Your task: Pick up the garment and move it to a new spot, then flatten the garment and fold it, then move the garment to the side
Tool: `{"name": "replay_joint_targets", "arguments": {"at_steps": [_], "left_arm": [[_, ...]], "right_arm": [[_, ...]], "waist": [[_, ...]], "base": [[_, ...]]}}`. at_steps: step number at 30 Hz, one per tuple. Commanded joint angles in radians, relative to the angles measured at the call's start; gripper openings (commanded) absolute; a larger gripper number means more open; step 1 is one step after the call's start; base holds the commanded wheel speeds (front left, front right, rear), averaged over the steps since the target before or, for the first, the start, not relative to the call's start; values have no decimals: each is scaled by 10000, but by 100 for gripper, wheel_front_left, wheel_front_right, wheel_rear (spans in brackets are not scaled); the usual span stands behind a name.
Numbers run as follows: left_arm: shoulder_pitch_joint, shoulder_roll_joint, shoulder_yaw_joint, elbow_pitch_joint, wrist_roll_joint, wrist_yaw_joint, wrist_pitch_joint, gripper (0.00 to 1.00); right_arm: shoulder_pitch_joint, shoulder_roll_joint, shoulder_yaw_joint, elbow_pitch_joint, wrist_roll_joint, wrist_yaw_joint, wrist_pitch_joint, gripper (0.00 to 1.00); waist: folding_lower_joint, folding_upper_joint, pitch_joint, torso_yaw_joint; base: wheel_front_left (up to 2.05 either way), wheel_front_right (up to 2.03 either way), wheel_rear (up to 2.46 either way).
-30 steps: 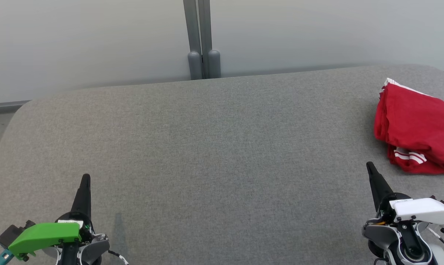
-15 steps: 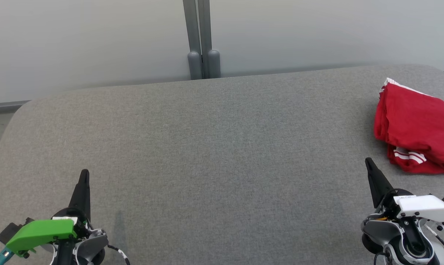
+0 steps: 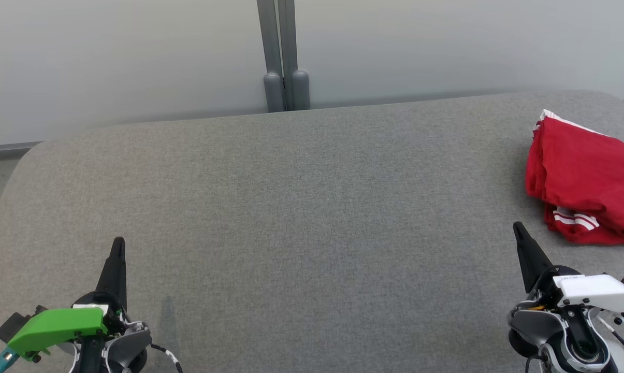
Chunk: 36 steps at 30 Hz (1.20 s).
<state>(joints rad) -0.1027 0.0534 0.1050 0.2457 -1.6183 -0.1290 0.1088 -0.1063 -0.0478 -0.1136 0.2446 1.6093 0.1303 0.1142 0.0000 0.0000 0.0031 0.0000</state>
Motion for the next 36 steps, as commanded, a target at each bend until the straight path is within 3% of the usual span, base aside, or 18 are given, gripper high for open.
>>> {"name": "replay_joint_targets", "arguments": {"at_steps": [1,36], "left_arm": [[-119,47,46,-14,-7,-32,25,0],[-123,15,77,-15,40,-32,39,0]], "right_arm": [[-65,-45,-15,20,62,7,39,0],[-63,-45,-13,18,66,7,36,0]], "waist": [[0,0,0,1],[0,0,0,1]], "base": [[0,0,0],[0,0,0]]}}
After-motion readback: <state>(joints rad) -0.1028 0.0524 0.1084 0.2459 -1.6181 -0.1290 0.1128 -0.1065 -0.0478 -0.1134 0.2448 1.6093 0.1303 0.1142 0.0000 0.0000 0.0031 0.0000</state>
